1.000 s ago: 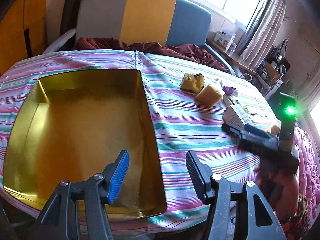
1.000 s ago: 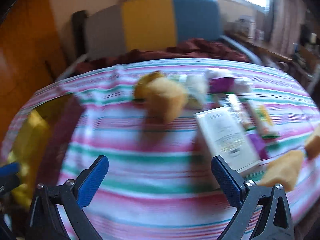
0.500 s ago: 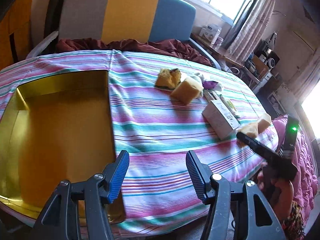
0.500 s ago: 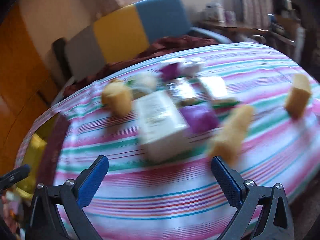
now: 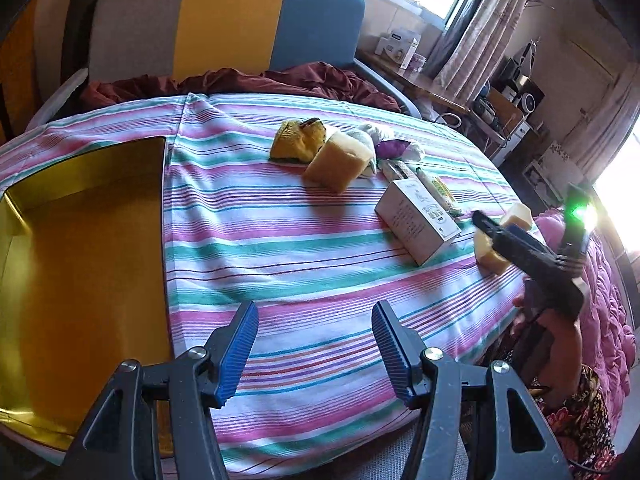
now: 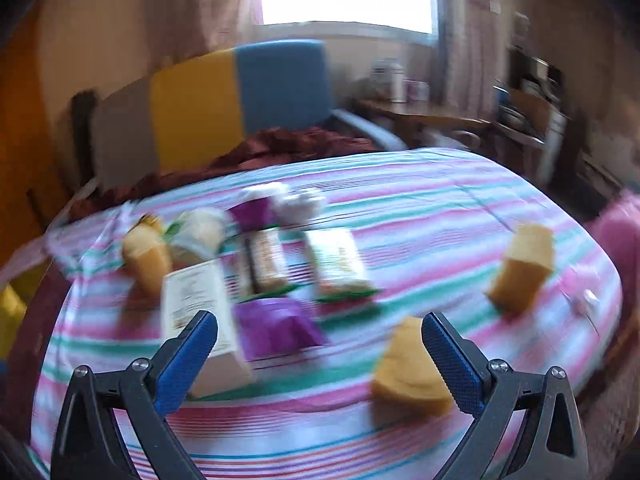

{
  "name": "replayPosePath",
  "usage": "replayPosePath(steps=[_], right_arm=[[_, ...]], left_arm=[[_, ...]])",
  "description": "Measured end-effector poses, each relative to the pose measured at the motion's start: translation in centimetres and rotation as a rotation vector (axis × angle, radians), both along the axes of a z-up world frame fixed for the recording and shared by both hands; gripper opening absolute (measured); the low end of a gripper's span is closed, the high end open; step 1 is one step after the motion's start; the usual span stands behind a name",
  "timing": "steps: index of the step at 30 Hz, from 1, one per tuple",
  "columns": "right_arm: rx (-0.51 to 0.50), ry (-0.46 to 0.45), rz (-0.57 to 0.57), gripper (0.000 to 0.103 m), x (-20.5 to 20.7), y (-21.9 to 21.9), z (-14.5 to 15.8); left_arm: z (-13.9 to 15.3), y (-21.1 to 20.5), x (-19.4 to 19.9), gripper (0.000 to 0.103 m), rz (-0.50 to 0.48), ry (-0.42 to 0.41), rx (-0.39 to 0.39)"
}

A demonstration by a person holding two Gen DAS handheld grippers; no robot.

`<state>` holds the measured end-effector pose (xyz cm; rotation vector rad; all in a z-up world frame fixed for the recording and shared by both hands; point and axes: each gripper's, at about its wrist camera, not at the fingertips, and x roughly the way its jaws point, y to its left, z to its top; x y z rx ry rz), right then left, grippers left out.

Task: Organize objects
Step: 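Grasp the purple packet with the right gripper while the left gripper approaches the white box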

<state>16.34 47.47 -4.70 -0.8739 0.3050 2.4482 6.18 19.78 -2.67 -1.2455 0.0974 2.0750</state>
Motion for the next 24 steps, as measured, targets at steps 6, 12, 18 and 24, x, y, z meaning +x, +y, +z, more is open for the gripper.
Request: replayPosePath(steps=[6, 12, 18, 24], right_arm=[[0.035, -0.02, -0.045, 0.101, -1.5, 0.0, -0.5], [0.081, -0.144, -0.051, 0.101, -2.5, 0.7, -2.2], [-0.026, -0.047, 0.111, 0.101, -2.4, -1.9, -2.0], [-0.111, -0.034, 0.017, 0.082, -3.8, 1.8, -3.1]], left_arm=[[0.3, -0.2, -0.1, 0.06, 0.01, 0.008, -0.003], [0.4, -0.2, -0.4, 0.06, 0.019, 0.001, 0.01], [0.4, 0.8, -0.1, 0.06, -0.004, 0.01, -0.008], [0.4, 1.1, -0.1, 0.061, -0.033, 0.033, 0.018]])
